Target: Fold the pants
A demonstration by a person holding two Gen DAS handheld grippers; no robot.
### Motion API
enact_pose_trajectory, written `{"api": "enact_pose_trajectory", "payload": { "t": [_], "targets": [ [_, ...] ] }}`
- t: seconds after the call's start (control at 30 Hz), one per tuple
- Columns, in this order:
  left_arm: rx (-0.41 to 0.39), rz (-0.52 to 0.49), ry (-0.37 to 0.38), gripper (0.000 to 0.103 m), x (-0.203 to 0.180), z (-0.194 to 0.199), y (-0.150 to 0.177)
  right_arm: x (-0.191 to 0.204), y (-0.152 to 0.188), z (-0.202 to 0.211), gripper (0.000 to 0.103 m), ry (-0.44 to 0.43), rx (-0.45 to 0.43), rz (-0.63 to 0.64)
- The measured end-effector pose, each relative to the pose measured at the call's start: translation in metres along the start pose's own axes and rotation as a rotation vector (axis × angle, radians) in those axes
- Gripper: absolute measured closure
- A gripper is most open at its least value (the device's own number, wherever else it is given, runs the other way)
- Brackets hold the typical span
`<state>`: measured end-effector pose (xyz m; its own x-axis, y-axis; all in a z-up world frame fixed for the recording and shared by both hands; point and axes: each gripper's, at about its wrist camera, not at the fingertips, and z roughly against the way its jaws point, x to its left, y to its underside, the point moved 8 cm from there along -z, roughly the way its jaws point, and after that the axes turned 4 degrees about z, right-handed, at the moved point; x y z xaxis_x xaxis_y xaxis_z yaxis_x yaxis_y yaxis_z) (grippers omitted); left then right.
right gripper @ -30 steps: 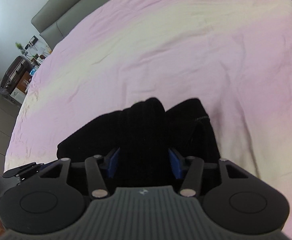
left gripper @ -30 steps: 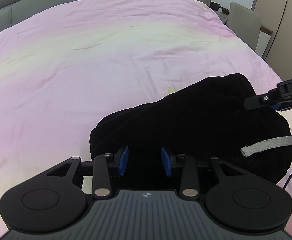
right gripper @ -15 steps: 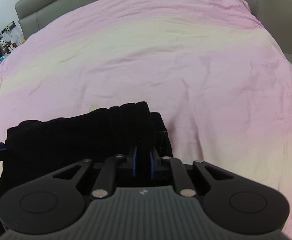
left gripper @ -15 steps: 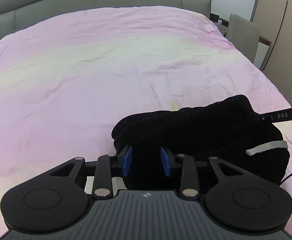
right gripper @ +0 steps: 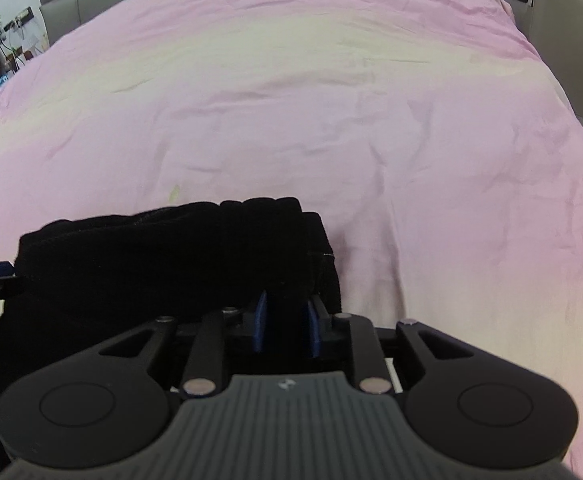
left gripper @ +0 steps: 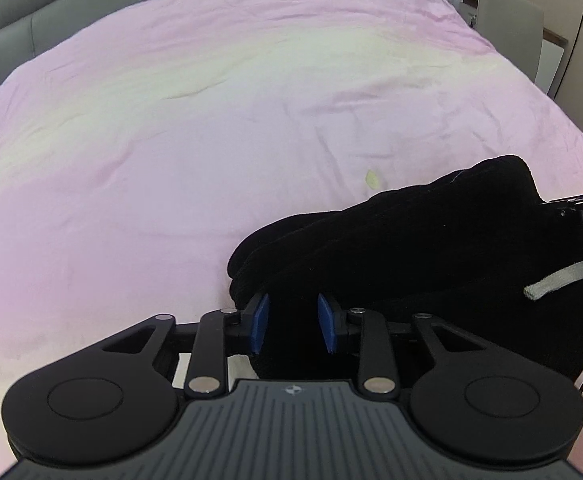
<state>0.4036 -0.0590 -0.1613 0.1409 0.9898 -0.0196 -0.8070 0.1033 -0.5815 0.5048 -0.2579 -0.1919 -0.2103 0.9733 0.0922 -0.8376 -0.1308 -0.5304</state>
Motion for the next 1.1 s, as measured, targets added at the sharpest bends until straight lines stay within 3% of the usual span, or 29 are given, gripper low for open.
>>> {"api": "enact_pose_trajectory", "payload": {
  "t": [0.03, 0.1, 0.23, 0.33, 0.47, 0.6, 0.73, 0.8, 0.87, 0.9, 0.97, 1.1],
  "targets": [
    [-0.018, 0.003, -0.005, 0.068, 0.002, 0.012, 0.005, -0.002, -0.001, 0.014, 0.055, 0.011, -0.019, -0.003],
    [-0.049, -0.014, -0.020, 0.066, 0.002, 0.038, 0.018, -0.001, 0.003, 0.042, 0.056, 0.013, -0.063, 0.027],
    [-0.069, -0.038, -0.004, 0.048, -0.010, 0.082, 0.055, 0.007, 0.029, 0.088, 0.058, -0.017, -0.111, 0.097],
    [-0.056, -0.065, -0.006, 0.045, -0.024, 0.103, 0.082, 0.017, 0.056, 0.103, 0.066, -0.027, -0.118, 0.154],
    [-0.069, -0.096, -0.014, 0.031, -0.048, 0.116, 0.113, 0.023, 0.087, 0.091, 0.070, -0.006, -0.125, 0.197],
    [-0.060, -0.087, -0.055, 0.030, -0.062, 0.108, 0.146, 0.012, 0.110, 0.064, 0.068, -0.020, -0.114, 0.074],
    [-0.073, 0.004, -0.109, 0.029, -0.065, 0.080, 0.157, 0.017, 0.123, 0.059, 0.065, -0.002, -0.134, 0.072],
    [-0.107, 0.024, -0.122, 0.031, -0.067, 0.068, 0.152, 0.020, 0.125, 0.058, 0.065, 0.010, -0.138, 0.086],
    [-0.090, -0.021, -0.160, 0.052, -0.073, 0.056, 0.152, 0.019, 0.125, 0.055, 0.065, 0.006, -0.132, 0.082],
    [-0.073, -0.047, -0.187, 0.068, -0.073, 0.053, 0.153, 0.017, 0.124, 0.055, 0.065, -0.004, -0.128, 0.071],
    [-0.067, -0.077, -0.182, 0.073, -0.065, 0.057, 0.157, 0.013, 0.122, 0.054, 0.065, -0.024, -0.113, 0.063],
    [-0.006, -0.078, -0.113, 0.075, -0.041, 0.055, 0.168, 0.012, 0.123, 0.052, 0.064, -0.052, -0.093, 0.069]
  ]
}}
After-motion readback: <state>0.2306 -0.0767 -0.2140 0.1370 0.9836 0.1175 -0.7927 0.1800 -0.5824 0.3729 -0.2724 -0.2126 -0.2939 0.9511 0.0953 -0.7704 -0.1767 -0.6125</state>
